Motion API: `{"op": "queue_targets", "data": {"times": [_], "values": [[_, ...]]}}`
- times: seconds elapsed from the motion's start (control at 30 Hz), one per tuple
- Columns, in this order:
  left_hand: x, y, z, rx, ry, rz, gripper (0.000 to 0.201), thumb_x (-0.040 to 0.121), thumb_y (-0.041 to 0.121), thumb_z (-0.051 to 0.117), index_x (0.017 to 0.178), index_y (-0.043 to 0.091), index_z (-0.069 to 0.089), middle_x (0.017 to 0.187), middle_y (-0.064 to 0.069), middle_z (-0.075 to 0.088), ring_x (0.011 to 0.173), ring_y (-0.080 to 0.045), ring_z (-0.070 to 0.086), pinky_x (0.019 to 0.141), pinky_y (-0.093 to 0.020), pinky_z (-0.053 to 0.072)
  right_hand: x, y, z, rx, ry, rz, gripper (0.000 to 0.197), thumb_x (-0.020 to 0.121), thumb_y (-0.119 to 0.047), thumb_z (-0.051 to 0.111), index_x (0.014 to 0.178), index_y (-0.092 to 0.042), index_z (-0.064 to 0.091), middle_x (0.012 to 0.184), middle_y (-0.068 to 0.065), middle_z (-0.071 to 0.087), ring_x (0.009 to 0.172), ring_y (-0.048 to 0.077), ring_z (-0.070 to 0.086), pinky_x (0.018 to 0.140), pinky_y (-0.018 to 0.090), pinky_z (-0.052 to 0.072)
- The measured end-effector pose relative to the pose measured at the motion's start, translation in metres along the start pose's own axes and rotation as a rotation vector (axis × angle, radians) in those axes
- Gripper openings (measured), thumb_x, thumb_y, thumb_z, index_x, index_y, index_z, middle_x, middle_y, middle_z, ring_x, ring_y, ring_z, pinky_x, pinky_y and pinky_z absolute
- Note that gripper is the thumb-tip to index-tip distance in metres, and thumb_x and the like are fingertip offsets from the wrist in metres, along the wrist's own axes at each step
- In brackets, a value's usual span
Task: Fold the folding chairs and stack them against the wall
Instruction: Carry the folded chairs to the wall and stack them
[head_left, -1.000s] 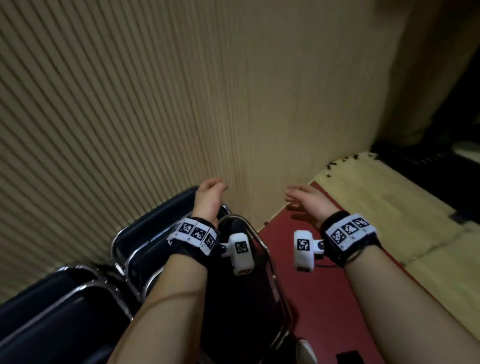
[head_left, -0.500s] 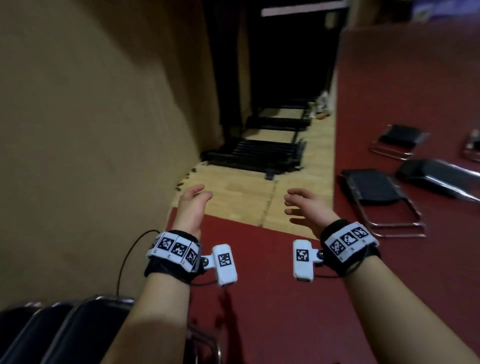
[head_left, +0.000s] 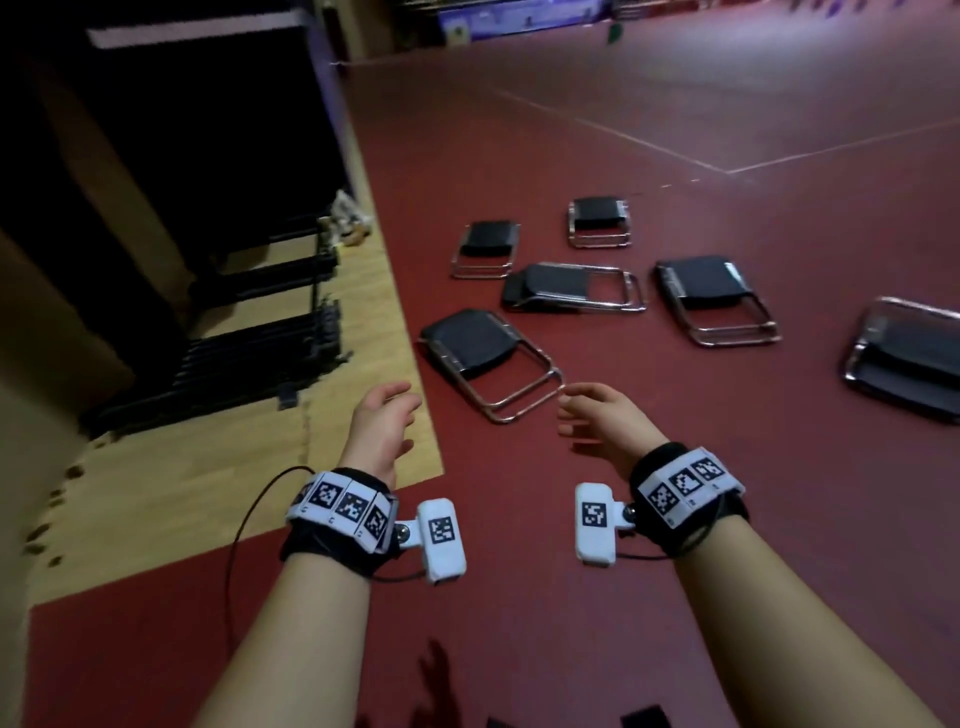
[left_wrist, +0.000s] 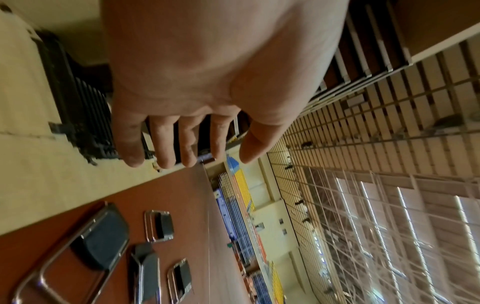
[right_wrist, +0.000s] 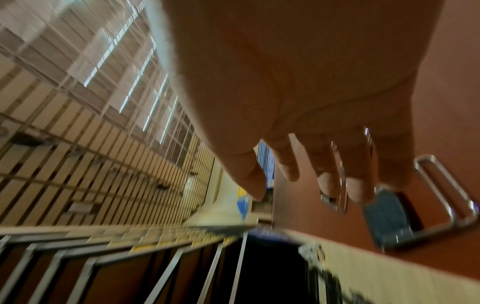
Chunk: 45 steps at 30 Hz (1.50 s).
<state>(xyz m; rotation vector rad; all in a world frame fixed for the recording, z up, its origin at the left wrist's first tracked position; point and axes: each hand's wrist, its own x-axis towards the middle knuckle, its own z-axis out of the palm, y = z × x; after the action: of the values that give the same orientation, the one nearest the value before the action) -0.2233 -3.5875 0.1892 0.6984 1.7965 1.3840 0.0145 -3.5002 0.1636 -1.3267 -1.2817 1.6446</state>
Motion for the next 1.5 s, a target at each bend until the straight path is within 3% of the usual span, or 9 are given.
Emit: {"op": "queue_targets", "data": {"times": [0.2, 0.3, 0.5, 0.67, 0.77, 1.0, 1.2, 1.4, 1.5], "values": [[0.012, 0.015, 0.137, 0.06, -0.208, 0.022, 0.024, 0.095, 0.015, 0.059, 0.117, 0.019, 0.064, 0.12, -0.008, 0.065, 0.115, -0.025, 0.06, 0.08, -0.038, 0.045, -0.002, 0.008, -0.126, 0.1, 0.2, 0.023, 0.018, 0.094, -0.02, 0.063, 0.111, -0.02, 0.059, 0.095, 0.005, 0.064, 0.083, 0.023, 0.06, 0.071, 0.033, 0.046], [0.012, 0.024, 0.198, 0.104, -0.325, 0.044, 0.019, 0.095, 0.015, 0.059, 0.112, 0.022, 0.064, 0.112, -0.002, 0.066, 0.113, -0.023, 0.06, 0.079, -0.036, 0.045, -0.011, 0.013, -0.18, 0.152, 0.311, 0.026, 0.023, 0.095, -0.019, 0.062, 0.117, -0.016, 0.058, 0.092, 0.005, 0.064, 0.081, 0.023, 0.058, 0.068, 0.032, 0.044], [0.01, 0.035, 0.313, 0.163, -0.551, 0.048, 0.016, 0.094, 0.015, 0.06, 0.102, 0.028, 0.064, 0.108, 0.0, 0.066, 0.113, -0.022, 0.061, 0.089, -0.041, 0.049, -0.03, 0.026, -0.271, 0.259, 0.511, 0.021, 0.027, 0.095, -0.016, 0.061, 0.121, -0.013, 0.054, 0.091, 0.007, 0.06, 0.072, 0.02, 0.054, 0.061, 0.028, 0.039], [0.014, 0.039, 0.408, 0.203, -0.703, 0.043, 0.018, 0.096, 0.014, 0.057, 0.11, 0.023, 0.063, 0.102, 0.003, 0.065, 0.108, -0.02, 0.061, 0.095, -0.044, 0.048, -0.027, 0.035, -0.335, 0.307, 0.658, 0.042, 0.026, 0.096, -0.015, 0.06, 0.121, -0.012, 0.054, 0.092, 0.009, 0.06, 0.076, 0.022, 0.054, 0.062, 0.029, 0.04], [0.035, 0.04, 0.466, 0.218, -0.78, 0.027, 0.017, 0.095, 0.014, 0.058, 0.109, 0.023, 0.063, 0.1, 0.003, 0.065, 0.103, -0.018, 0.061, 0.097, -0.045, 0.046, -0.004, 0.033, -0.372, 0.313, 0.735, 0.044, 0.026, 0.096, -0.017, 0.06, 0.122, -0.013, 0.055, 0.097, 0.01, 0.061, 0.083, 0.024, 0.056, 0.064, 0.031, 0.042], [0.114, 0.066, 0.595, 0.198, -0.889, 0.018, 0.014, 0.092, 0.012, 0.061, 0.095, 0.024, 0.065, 0.085, 0.003, 0.062, 0.088, -0.016, 0.057, 0.086, -0.038, 0.044, 0.088, 0.001, -0.445, 0.32, 0.844, 0.067, 0.026, 0.096, -0.019, 0.061, 0.121, -0.015, 0.056, 0.097, 0.01, 0.063, 0.08, 0.025, 0.06, 0.072, 0.037, 0.045], [0.168, 0.1, 0.698, 0.217, -0.961, 0.07, 0.015, 0.09, 0.007, 0.063, 0.092, 0.021, 0.063, 0.084, 0.002, 0.063, 0.086, -0.016, 0.06, 0.084, -0.037, 0.043, 0.143, -0.037, -0.513, 0.387, 0.967, 0.015, 0.012, 0.098, -0.016, 0.057, 0.11, -0.018, 0.057, 0.097, 0.009, 0.064, 0.088, 0.027, 0.063, 0.072, 0.034, 0.047], [0.17, 0.099, 0.802, 0.228, -1.032, 0.031, 0.02, 0.09, -0.004, 0.06, 0.091, 0.015, 0.059, 0.076, -0.002, 0.061, 0.064, -0.015, 0.059, 0.064, -0.028, 0.043, 0.17, -0.022, -0.596, 0.506, 1.176, -0.019, 0.012, 0.096, -0.008, 0.058, 0.108, -0.01, 0.061, 0.075, 0.008, 0.062, 0.07, 0.024, 0.067, 0.067, 0.032, 0.056], [0.156, 0.095, 0.866, 0.251, -1.071, 0.013, 0.021, 0.089, -0.006, 0.062, 0.088, 0.015, 0.059, 0.075, -0.003, 0.061, 0.061, -0.015, 0.058, 0.062, -0.027, 0.044, 0.179, -0.013, -0.648, 0.5, 1.219, -0.01, 0.012, 0.093, -0.002, 0.061, 0.102, -0.01, 0.062, 0.081, 0.007, 0.061, 0.069, 0.022, 0.066, 0.061, 0.029, 0.058]]}}
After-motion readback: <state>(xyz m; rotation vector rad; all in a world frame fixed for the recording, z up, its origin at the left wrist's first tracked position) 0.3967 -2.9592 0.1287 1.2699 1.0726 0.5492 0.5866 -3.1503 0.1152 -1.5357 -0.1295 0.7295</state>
